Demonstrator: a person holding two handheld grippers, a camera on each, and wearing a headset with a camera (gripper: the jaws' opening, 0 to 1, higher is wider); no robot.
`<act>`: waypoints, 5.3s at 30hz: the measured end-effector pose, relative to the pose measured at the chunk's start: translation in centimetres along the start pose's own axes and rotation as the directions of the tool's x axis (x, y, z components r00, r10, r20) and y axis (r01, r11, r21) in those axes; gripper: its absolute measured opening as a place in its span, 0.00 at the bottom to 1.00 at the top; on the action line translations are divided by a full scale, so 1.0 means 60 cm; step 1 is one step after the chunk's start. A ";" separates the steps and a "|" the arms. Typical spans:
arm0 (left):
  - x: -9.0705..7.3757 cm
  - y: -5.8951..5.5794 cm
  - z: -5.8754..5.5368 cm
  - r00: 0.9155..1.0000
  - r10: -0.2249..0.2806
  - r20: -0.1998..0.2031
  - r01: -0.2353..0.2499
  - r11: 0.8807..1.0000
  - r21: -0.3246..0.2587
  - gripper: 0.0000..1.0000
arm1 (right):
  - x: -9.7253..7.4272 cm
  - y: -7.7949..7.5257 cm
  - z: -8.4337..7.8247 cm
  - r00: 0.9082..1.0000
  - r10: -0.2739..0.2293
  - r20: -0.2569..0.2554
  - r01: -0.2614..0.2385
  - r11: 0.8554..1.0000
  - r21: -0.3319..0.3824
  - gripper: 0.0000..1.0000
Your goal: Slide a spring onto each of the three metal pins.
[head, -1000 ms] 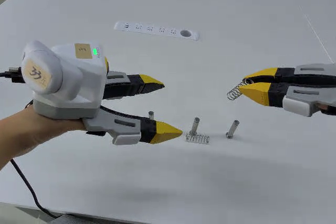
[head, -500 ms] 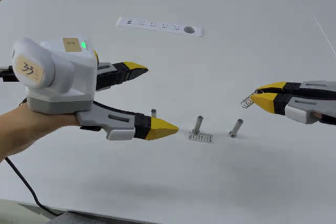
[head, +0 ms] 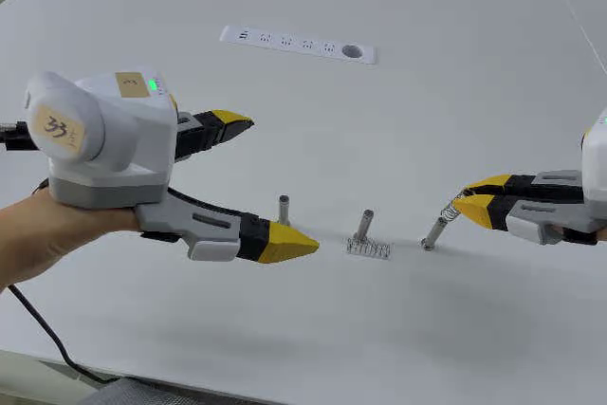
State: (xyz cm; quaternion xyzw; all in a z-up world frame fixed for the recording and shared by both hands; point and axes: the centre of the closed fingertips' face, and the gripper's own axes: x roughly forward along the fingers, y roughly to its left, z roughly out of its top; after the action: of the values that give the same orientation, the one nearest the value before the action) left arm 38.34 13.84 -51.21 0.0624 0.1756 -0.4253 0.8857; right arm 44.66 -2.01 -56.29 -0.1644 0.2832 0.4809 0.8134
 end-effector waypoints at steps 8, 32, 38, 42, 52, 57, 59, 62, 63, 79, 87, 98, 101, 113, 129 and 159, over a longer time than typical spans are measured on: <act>-0.011 0.007 -0.011 1.000 0.021 -0.012 -0.021 1.000 0.000 0.97 | 0.010 0.003 -0.006 1.000 0.012 -0.025 -0.012 1.000 -0.003 0.11; -0.031 0.012 -0.034 0.997 0.034 -0.063 -0.033 0.999 0.013 0.98 | 0.054 -0.004 -0.056 0.990 0.017 -0.140 -0.021 0.999 -0.028 0.11; -0.037 0.013 -0.039 0.996 0.035 -0.082 -0.034 0.999 0.017 0.98 | 0.063 -0.004 -0.068 0.989 0.016 -0.150 -0.019 1.000 -0.022 0.11; -0.040 0.016 -0.040 0.996 0.041 -0.085 -0.040 0.999 0.014 0.98 | 0.068 -0.004 -0.073 0.988 0.016 -0.154 -0.018 1.000 -0.013 0.11; -0.043 0.015 -0.044 0.995 0.045 -0.090 -0.045 0.999 0.002 0.98 | 0.072 -0.007 -0.073 0.989 0.011 -0.147 -0.011 1.000 -0.002 0.12; -0.042 0.013 -0.039 0.996 0.039 -0.081 -0.039 0.999 -0.006 0.98 | 0.066 -0.006 -0.064 0.993 0.003 -0.115 -0.005 1.000 -0.016 0.12; -0.043 0.012 -0.035 0.997 0.037 -0.069 -0.038 0.999 -0.015 0.98 | 0.062 -0.008 -0.056 0.995 0.000 -0.095 0.000 1.000 0.003 0.12; -0.045 0.014 -0.032 0.997 0.042 -0.067 -0.043 0.999 -0.011 0.98 | 0.054 -0.013 -0.046 0.997 -0.016 -0.077 0.016 1.000 0.000 0.14; -0.045 0.014 -0.032 0.997 0.042 -0.068 -0.043 0.999 -0.010 0.98 | 0.052 -0.014 -0.044 0.997 -0.016 -0.075 0.016 1.000 0.002 0.15; -0.048 0.015 -0.039 0.996 0.045 -0.071 -0.046 0.999 -0.016 0.98 | 0.039 0.045 0.029 0.998 0.054 0.035 -0.052 0.997 -0.065 0.15; -0.052 0.018 -0.044 0.996 0.053 -0.070 -0.055 0.998 -0.031 0.98 | 0.080 0.089 0.007 0.991 0.132 -0.023 -0.134 0.984 -0.116 0.15; -0.057 0.023 -0.064 0.993 0.055 -0.101 -0.060 0.997 -0.049 0.97 | 0.126 0.088 -0.053 0.978 0.155 -0.139 -0.176 0.972 -0.158 0.15; -0.058 0.026 -0.067 0.993 0.057 -0.104 -0.063 0.997 -0.053 0.97 | 0.131 0.090 -0.062 0.974 0.158 -0.162 -0.185 0.969 -0.166 0.15; -0.046 0.026 -0.071 0.993 0.051 -0.110 -0.058 0.996 -0.064 0.96 | 0.150 0.094 -0.079 0.963 0.167 -0.212 -0.209 0.958 -0.198 0.14; -0.048 0.024 -0.079 0.992 0.044 -0.122 -0.053 0.996 -0.068 0.96 | 0.155 0.102 -0.100 0.944 0.185 -0.273 -0.249 0.943 -0.221 0.11; 0.021 -0.060 -0.048 0.985 -0.134 -0.108 0.137 0.990 0.021 0.66 | 0.037 0.206 0.073 0.932 0.292 -0.215 -0.359 0.823 -0.440 0.10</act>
State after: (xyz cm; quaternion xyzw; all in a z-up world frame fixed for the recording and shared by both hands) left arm 35.50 11.42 -54.23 0.0854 0.2201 -0.4831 0.8431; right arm 36.00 7.89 -54.14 -0.3394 0.2370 0.6545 0.6326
